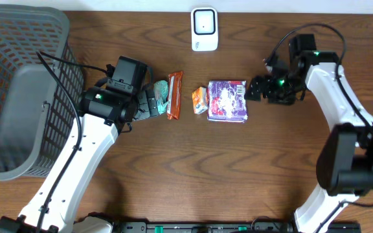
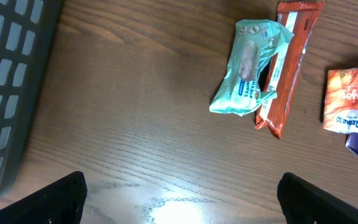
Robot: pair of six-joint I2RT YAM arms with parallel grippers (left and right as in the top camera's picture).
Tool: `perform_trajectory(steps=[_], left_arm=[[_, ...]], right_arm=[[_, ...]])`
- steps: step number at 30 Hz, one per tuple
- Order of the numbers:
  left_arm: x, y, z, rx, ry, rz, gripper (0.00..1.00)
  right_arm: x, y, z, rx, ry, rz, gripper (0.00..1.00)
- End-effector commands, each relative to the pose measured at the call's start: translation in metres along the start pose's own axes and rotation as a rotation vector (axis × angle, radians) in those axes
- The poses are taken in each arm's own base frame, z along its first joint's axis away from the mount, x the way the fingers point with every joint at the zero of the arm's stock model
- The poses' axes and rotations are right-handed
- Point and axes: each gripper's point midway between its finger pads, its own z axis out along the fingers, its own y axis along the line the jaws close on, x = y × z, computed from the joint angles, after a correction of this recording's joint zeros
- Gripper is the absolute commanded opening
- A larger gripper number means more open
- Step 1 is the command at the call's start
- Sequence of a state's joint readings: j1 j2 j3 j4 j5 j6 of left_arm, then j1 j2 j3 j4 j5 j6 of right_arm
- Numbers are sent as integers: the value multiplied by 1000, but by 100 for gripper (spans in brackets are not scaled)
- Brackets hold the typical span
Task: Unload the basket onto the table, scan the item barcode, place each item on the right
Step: 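Grasp the purple package with the right gripper and lift it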
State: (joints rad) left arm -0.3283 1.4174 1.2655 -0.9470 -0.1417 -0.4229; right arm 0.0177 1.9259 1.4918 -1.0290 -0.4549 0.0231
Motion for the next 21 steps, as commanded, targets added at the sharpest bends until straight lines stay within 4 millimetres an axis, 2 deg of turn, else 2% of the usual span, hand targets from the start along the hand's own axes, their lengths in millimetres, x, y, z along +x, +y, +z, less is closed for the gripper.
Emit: perform_trajectory(steps=[1, 7, 9, 10, 11, 12, 17, 19, 21], left_arm=[[-3, 3, -2, -13, -11, -15, 98], [-3, 3, -2, -13, -11, -15, 98], [-3, 3, -2, -13, -11, -15, 98], [-3, 3, -2, -13, -11, -15, 98], [-3, 3, -2, -13, -11, -15, 98], [-3, 3, -2, -13, -11, -15, 98], [-3, 3, -2, -13, -11, -15, 98], [-3, 3, -2, -13, -11, -15, 98], [-3, 3, -2, -13, -11, -15, 98]], right_arm=[[6, 33, 12, -283, 40, -135, 70], [10, 21, 42, -324, 100, -116, 69], [10, 17, 50, -325, 114, -107, 66], [11, 15, 55, -326, 123, -101, 61], [12, 13, 59, -327, 130, -96, 50], [13, 11, 62, -326, 136, -92, 36], [6, 11, 60, -315, 113, -94, 1], [0, 12, 54, -302, 100, -84, 1], [-6, 5, 46, -219, 88, -61, 1]])
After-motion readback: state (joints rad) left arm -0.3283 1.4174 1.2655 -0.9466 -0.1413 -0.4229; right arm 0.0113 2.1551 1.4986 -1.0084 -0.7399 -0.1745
